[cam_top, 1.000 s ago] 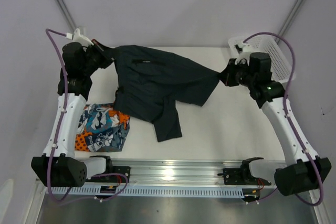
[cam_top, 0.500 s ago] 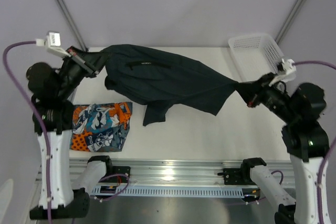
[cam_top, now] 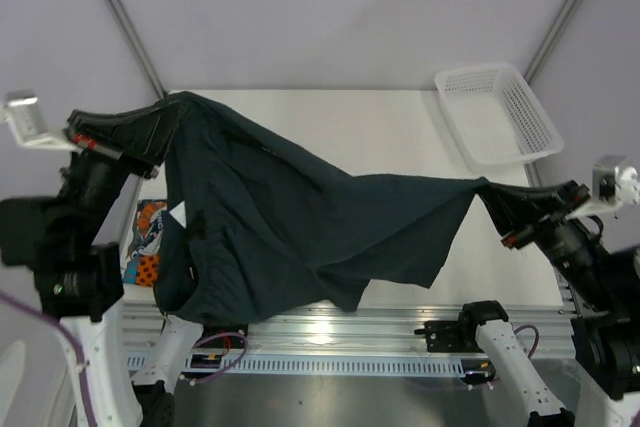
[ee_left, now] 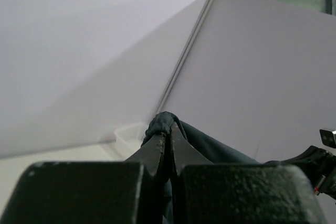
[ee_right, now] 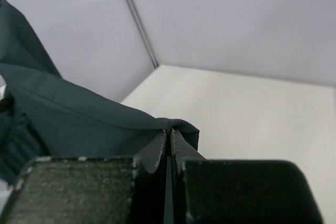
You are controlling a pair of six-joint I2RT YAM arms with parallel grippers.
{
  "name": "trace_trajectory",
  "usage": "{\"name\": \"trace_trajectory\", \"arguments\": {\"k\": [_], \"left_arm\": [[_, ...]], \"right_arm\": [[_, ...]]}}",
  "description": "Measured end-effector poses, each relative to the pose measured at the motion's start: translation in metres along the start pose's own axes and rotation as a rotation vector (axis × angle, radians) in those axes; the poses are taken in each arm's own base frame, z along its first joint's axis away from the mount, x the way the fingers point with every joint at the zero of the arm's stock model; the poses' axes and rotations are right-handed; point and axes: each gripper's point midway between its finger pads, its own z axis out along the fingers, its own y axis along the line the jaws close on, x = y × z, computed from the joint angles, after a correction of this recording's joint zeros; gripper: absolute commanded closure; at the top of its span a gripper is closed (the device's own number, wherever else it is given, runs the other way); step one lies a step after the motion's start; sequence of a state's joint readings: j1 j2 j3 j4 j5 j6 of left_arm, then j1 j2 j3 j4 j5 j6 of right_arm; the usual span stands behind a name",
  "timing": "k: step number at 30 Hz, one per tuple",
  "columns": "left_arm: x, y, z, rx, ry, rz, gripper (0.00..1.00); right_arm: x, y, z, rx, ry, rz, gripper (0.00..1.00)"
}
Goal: Fold and stack the shorts
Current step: Flatten the shorts out
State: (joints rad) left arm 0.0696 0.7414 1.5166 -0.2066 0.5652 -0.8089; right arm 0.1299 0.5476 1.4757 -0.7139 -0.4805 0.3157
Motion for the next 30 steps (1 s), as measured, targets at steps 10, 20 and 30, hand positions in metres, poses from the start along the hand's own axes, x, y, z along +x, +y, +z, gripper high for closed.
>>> {"name": "trace_trajectory", "arguments": {"k": [10,20,30], "left_arm": [[0.178,0.24,0.052,-0.364,0.3,-0.316,1.0],[0.308,0.417,0.107,-0.486,0.364,-0.44,1.0],[0.386,0.528,0.181,-0.536,0.373,-0.469,0.01]], "right_arm": [[0.146,-0.123,0.082,0.31,0.402,0.287,1.0],[0.264,-0.234,0.17,0.492,0.593,0.449,1.0],[0.323,-0.385,0.27,0.692,0.553,0.534,0.3]]}}
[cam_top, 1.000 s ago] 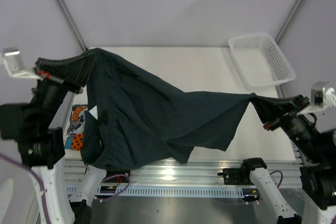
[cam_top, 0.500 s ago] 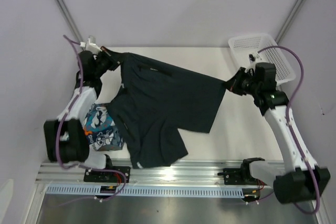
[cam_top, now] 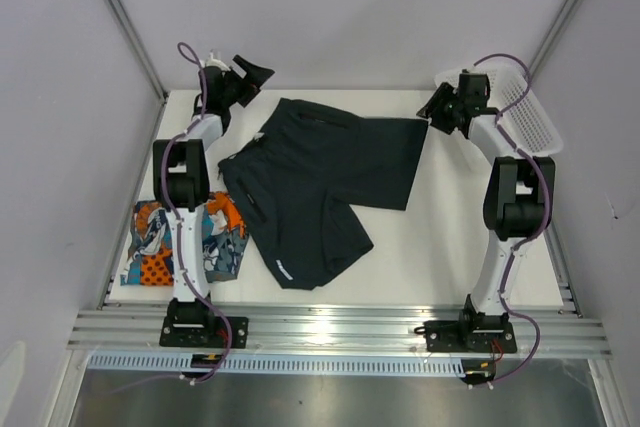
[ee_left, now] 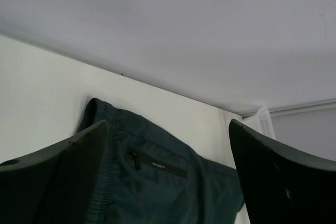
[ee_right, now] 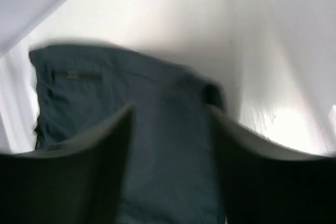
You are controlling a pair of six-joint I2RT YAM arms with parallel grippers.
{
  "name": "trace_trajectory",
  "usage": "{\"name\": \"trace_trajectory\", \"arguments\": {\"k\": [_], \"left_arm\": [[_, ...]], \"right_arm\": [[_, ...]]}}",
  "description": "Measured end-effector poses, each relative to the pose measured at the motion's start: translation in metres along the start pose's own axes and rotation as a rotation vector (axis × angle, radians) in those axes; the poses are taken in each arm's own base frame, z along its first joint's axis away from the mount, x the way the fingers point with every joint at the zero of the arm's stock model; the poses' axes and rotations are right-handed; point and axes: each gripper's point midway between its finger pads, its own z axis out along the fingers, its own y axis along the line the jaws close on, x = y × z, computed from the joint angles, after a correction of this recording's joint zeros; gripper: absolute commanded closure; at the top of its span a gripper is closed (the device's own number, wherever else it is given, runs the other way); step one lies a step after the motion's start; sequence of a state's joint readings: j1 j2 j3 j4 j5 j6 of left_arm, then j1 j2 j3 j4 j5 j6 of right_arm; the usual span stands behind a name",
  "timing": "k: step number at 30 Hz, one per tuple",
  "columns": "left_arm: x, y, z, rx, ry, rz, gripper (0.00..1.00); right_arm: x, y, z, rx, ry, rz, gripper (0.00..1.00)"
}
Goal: Fold and stack the shorts
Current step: Flatten the shorts out
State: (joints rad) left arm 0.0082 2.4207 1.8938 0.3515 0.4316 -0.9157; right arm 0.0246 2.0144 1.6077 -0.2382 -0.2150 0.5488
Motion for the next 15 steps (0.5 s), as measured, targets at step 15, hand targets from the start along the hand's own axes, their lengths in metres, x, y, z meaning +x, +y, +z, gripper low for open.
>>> {"name": "trace_trajectory", "arguments": {"k": [15], "left_arm": [[-0.037,-0.089,-0.116,-0.139,-0.05,0.142,0.01]], "right_arm": [[0.071,0.095,-0.067,-0.093,0.049,-0.294,0.35]]}}
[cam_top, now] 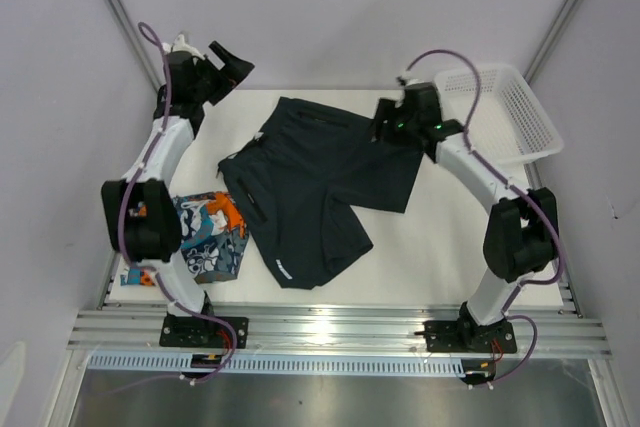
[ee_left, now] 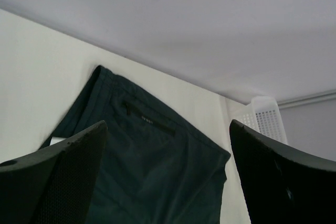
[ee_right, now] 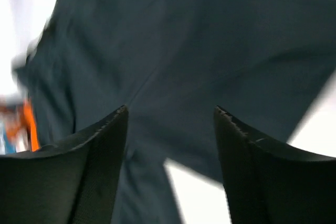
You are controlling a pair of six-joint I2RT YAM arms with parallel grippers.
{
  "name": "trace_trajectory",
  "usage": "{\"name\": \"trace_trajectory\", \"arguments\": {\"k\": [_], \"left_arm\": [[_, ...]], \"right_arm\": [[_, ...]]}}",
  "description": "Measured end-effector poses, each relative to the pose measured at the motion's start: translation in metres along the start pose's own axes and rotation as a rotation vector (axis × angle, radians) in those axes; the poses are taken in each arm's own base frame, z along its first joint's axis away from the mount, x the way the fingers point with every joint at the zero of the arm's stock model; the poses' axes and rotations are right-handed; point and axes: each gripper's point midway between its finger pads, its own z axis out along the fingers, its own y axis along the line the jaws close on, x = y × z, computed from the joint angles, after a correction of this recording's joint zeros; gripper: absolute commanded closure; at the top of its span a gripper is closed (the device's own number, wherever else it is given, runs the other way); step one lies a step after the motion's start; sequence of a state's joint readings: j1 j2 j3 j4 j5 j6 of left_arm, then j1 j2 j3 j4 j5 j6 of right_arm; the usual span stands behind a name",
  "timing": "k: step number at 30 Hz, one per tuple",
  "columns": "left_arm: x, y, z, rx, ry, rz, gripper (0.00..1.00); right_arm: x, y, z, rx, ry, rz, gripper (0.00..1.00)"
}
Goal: Fold and stack the shorts
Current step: Flatten the shorts out, then fold the shorts
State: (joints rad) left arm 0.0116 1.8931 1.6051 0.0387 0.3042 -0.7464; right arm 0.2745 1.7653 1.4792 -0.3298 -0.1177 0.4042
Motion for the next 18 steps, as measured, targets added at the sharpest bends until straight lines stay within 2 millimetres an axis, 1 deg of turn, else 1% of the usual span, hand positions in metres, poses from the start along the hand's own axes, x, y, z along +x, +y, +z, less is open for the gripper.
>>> {"name": "trace_trajectory", "arguments": {"k": [1,2,3,4,6,8,9,12,13,14,16,18], "left_arm": [[-0.003,-0.005,-0.016,-0.013,-0.006,0.013,0.01],[-0.006,-0.01,-0.034,-0.023,-0.016,0.026,0.01],[-0.006,-0.011,-0.046,-0.032,-0.022,0.035,0.01],[-0.005,-0.008,-0.059,-0.046,-0.024,0.038,0.01],[0.004,0.007,-0.078,-0.086,-0.014,0.034,0.01],[0.02,0.035,-0.087,-0.144,0.017,0.016,0.01],[0.033,0.052,-0.089,-0.18,0.045,0.0,0.01],[0.08,0.101,-0.099,-0.289,0.143,-0.053,0.01],[0.096,0.113,-0.103,-0.315,0.174,-0.067,0.01],[0.11,0.122,-0.107,-0.337,0.203,-0.079,0.01],[0.129,0.135,-0.114,-0.363,0.241,-0.095,0.01],[0.137,0.14,-0.117,-0.37,0.256,-0.096,0.01]], "right_arm": [[0.015,0.021,-0.004,-0.035,0.021,-0.048,0.39],[0.032,0.041,-0.009,-0.072,0.049,-0.097,0.42],[0.052,0.063,-0.013,-0.113,0.079,-0.143,0.44],[0.073,0.08,-0.018,-0.148,0.11,-0.185,0.45],[0.118,0.108,-0.03,-0.203,0.182,-0.257,0.45],[0.157,0.126,-0.04,-0.231,0.237,-0.321,0.46],[0.175,0.133,-0.045,-0.238,0.259,-0.353,0.48],[0.225,0.153,-0.062,-0.26,0.318,-0.437,0.5],[0.241,0.159,-0.068,-0.269,0.336,-0.461,0.5],[0.254,0.164,-0.073,-0.276,0.349,-0.477,0.5],[0.284,0.173,-0.087,-0.285,0.372,-0.524,0.49],[0.31,0.18,-0.102,-0.293,0.386,-0.571,0.49]]}}
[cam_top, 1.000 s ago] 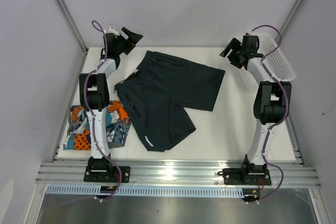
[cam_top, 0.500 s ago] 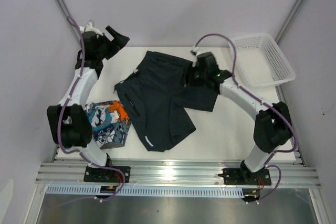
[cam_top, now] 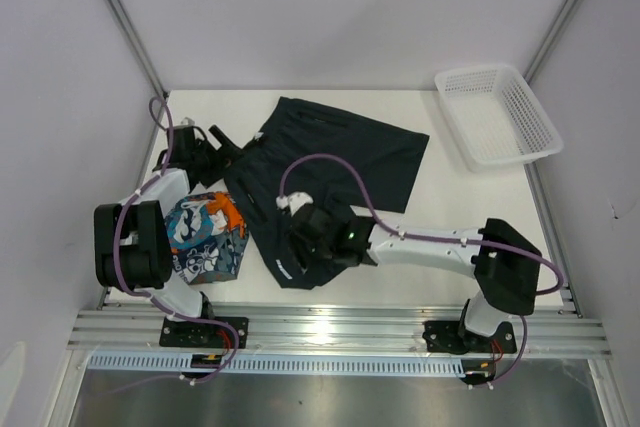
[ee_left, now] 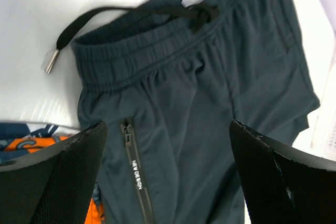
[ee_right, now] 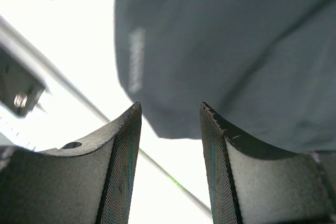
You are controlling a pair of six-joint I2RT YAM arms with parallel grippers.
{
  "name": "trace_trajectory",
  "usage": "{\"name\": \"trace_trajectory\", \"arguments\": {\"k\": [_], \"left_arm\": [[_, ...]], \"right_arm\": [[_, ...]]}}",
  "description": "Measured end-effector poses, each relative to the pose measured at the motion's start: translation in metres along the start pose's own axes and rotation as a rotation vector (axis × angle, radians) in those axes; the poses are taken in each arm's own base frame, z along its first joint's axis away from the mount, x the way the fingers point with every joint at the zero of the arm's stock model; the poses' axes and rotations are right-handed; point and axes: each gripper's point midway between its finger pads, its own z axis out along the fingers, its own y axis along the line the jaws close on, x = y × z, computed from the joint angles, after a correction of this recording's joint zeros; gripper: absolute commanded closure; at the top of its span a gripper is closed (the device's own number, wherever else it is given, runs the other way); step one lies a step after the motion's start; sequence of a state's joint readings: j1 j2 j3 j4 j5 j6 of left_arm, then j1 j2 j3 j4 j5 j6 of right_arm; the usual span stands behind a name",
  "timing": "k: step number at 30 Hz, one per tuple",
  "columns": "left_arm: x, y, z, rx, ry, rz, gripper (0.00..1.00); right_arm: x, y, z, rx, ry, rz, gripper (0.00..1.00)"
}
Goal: Fold and stack the shorts
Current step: Fold the shorts
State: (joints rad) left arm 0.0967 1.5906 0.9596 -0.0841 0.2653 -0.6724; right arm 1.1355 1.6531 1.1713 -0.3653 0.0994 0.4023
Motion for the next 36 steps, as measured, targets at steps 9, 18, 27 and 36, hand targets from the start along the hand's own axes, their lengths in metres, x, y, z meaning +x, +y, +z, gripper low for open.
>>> {"name": "trace_trajectory", "arguments": {"k": [9,18,27,36], "left_arm": [[0.015,0.011,0.005,0.016,0.007,0.002,0.02],[0.014,0.018,0.024,0.032,0.003,0.001,0.11],[0.014,0.023,0.032,0.032,0.0,-0.002,0.23],[0.009,0.021,0.033,0.043,-0.017,0.003,0.27]], "right_arm": [[0.049,0.053,0.022,0.038,0.066,-0.125,0.49],[0.07,0.044,0.063,0.157,0.127,-0.187,0.59],[0.06,0.041,0.061,0.16,0.142,-0.229,1.0],[-0.002,0.001,0.052,-0.137,0.183,0.003,0.91]]}}
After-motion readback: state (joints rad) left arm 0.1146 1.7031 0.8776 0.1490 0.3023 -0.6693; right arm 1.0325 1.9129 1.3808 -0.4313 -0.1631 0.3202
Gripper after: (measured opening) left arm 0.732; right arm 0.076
